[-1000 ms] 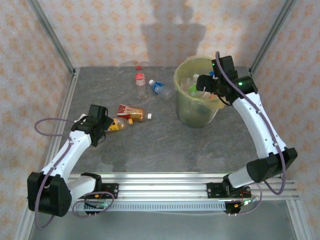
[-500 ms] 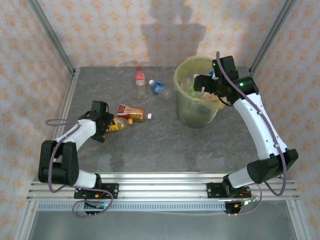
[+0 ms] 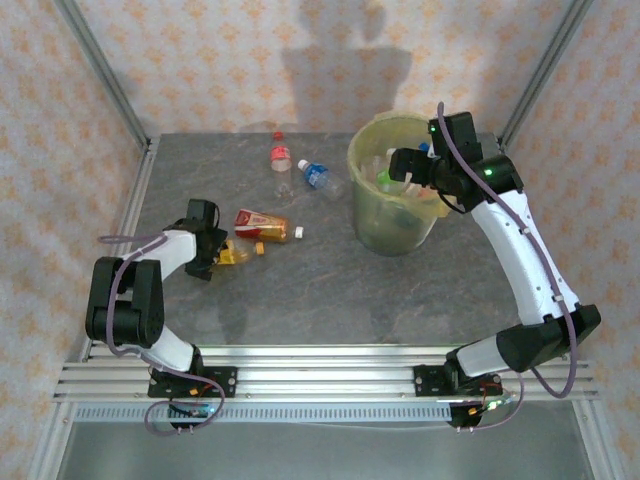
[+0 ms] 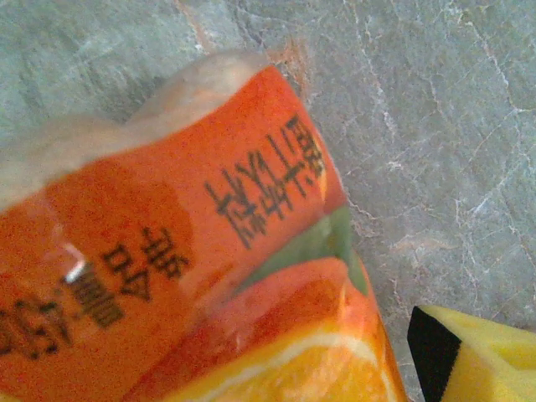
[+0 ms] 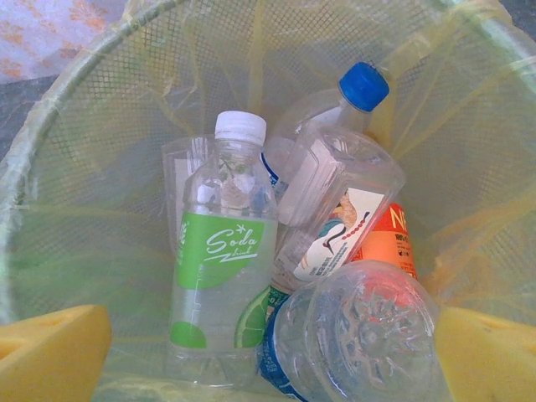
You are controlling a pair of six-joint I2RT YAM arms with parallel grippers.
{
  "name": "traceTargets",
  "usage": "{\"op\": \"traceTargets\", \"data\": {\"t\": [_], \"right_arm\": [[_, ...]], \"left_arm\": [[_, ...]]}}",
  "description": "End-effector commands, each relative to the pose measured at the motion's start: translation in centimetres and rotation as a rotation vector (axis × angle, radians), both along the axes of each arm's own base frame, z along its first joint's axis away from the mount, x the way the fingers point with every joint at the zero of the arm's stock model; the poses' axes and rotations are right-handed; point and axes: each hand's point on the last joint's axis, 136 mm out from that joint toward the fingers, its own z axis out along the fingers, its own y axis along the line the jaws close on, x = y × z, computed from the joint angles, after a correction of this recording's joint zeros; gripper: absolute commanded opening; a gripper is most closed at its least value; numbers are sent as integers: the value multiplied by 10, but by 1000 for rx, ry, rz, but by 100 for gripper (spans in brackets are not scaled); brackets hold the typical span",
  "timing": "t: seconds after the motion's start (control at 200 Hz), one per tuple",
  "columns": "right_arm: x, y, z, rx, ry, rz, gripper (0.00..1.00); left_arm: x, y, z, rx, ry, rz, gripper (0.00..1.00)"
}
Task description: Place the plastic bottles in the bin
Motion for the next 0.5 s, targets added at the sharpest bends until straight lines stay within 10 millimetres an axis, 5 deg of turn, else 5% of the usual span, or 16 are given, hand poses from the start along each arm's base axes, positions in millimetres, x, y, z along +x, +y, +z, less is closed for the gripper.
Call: {"op": "traceTargets", "data": {"t": [0.0,0.495], "right_arm": [[0,0,7,17,-23,-7,99],[0,-1,12,39,-49,-25,99]], "left_arm": [[0,15,0,46,14,39,85],[-3,26,52,156,-16,-68,57]]}}
